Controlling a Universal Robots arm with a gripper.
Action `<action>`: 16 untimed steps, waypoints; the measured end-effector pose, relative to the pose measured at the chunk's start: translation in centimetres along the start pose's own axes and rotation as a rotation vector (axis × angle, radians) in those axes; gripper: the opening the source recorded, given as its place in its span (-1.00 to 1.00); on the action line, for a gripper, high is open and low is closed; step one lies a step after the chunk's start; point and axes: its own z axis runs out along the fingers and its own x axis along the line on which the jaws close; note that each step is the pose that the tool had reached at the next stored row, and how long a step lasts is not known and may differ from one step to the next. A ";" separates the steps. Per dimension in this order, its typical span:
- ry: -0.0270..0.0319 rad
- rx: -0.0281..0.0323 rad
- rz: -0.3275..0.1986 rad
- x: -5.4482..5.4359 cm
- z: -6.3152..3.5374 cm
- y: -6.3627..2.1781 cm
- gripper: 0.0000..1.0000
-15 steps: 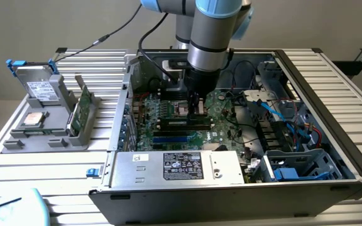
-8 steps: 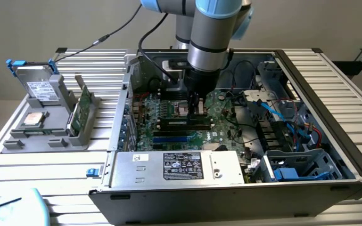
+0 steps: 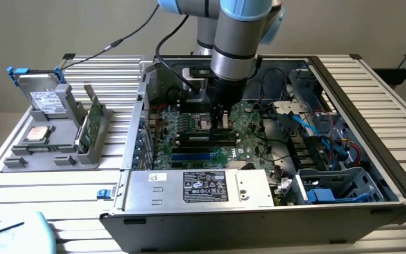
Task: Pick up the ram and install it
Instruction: 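Insert the ram into the slot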
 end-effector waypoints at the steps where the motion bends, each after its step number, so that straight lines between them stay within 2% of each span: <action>1: -0.0001 -0.0026 0.000 0.0 -0.01 -0.06 -0.72; 10: -0.0012 -0.0287 -0.002 0.0 -0.03 -0.30 -0.72; 16: -0.0017 -0.0405 -0.003 0.1 -0.21 -0.34 -0.72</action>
